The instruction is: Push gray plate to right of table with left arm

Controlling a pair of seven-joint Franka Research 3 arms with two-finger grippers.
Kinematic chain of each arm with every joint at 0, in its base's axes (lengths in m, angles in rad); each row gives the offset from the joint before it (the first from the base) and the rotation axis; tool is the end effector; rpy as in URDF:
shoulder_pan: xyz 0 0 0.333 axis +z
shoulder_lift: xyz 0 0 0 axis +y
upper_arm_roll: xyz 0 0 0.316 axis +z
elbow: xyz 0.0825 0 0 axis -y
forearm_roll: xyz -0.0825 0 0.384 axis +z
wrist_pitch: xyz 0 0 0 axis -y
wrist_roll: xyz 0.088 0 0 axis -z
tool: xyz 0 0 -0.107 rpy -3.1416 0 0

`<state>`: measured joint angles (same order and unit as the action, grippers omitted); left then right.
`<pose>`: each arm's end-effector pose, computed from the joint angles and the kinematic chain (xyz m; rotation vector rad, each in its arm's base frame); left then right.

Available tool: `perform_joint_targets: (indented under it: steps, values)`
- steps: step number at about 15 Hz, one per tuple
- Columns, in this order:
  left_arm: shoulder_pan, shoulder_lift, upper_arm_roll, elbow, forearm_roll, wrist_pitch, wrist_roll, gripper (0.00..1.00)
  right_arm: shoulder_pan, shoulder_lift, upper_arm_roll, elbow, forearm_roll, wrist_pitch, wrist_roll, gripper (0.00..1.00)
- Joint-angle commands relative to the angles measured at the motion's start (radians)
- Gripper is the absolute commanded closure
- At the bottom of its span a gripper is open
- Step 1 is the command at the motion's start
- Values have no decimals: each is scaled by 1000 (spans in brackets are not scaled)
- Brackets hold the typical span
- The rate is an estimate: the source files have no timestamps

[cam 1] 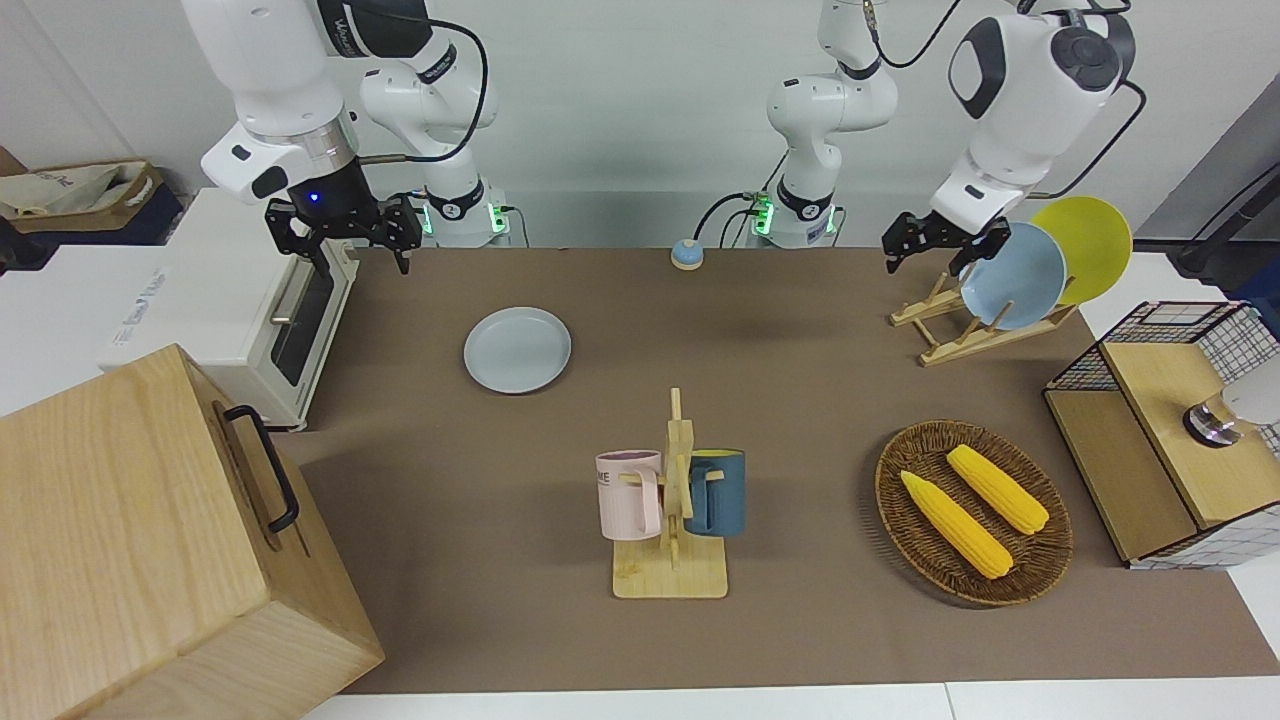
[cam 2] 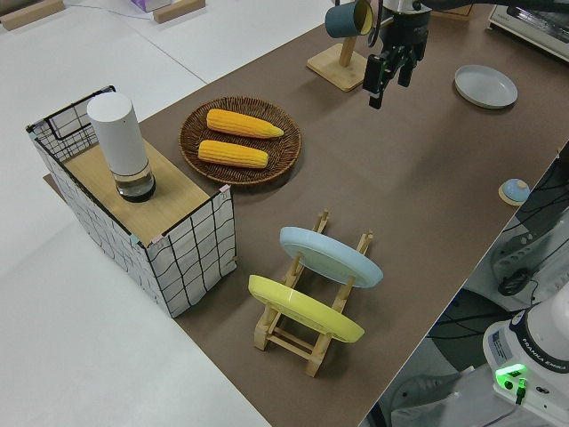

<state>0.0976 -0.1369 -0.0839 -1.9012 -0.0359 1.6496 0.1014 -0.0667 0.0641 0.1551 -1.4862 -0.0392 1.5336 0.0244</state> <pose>0.5066 0.0013 0.5478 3.1032 -0.1263 -0.1765 0.5692 0.0430 0.6254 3.1098 0.0974 -0.0222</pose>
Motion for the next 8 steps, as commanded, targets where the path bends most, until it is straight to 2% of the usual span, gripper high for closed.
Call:
perform_joint_targets:
  steps: [1, 4, 8]
  values:
    - [37, -16, -11, 17, 5, -2, 40, 7, -1, -6, 0, 1, 7, -10, 5, 17]
    - [36, -12, -14, 65, 21, 9, 27, 7, -1, -6, 0, 1, 7, -10, 3, 17]
    - [28, -16, -19, 73, 24, 10, 34, 7, -1, -6, 0, 1, 7, -10, 3, 17]
